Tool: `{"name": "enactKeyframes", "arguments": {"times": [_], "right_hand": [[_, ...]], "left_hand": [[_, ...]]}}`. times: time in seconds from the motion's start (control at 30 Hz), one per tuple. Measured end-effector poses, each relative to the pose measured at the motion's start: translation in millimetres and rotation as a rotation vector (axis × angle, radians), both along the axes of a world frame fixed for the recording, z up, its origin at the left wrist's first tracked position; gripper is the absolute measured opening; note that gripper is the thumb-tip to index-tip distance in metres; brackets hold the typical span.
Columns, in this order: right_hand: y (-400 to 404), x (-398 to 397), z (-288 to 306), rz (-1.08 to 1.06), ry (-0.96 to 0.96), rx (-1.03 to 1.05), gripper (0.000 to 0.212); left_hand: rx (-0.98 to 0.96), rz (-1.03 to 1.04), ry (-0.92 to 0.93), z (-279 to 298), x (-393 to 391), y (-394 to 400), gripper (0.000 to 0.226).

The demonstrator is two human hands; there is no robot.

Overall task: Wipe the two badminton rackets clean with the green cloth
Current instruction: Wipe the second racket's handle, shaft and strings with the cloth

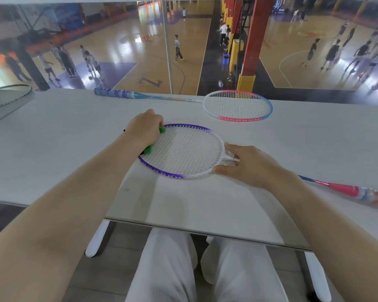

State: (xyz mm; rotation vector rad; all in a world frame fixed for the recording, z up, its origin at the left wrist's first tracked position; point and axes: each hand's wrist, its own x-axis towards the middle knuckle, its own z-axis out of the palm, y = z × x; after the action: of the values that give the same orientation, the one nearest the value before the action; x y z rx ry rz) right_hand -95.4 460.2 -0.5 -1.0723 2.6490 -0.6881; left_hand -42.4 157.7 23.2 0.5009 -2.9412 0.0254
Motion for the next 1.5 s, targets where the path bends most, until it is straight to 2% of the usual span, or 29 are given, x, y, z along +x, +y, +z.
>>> {"name": "enactKeyframes", "arguments": {"times": [0.37,0.57,0.7,0.9,1.03,1.17,1.37,1.5], "right_hand": [[1.1,7.0,5.1,-0.002,-0.039,-0.009,0.076],[10.4,8.0,5.0,-0.074,-0.012,-0.049,0.062],[17.1,4.9,6.2,-0.154,0.040,-0.034,0.074],[10.5,7.9,10.9,-0.286,0.088,-0.028,0.067],[4.1,4.3,19.8,-0.349,0.099,-0.078,0.061],[3.2,0.2,26.1,-0.355,0.116,-0.067,0.078],[5.2,-1.5,28.9,-0.365,0.093,0.015,0.089],[10.2,-7.6,25.1,-0.388,0.079,-0.041,0.086]], "left_hand": [[0.102,0.062,-0.027,4.9,52.9,-16.0,0.019],[0.297,0.078,0.165,-4.5,94.6,-34.4,0.020],[0.391,0.014,0.201,-16.8,120.0,-37.2,0.023],[0.431,-0.096,0.178,-25.5,147.6,10.8,0.028],[0.442,-0.323,0.228,-37.0,163.9,69.0,0.026],[0.422,-0.405,0.218,-41.1,160.3,104.5,0.026],[0.384,-0.487,0.184,-41.1,122.1,101.7,0.028],[0.321,-0.375,0.204,-40.8,100.3,43.0,0.027]]}}
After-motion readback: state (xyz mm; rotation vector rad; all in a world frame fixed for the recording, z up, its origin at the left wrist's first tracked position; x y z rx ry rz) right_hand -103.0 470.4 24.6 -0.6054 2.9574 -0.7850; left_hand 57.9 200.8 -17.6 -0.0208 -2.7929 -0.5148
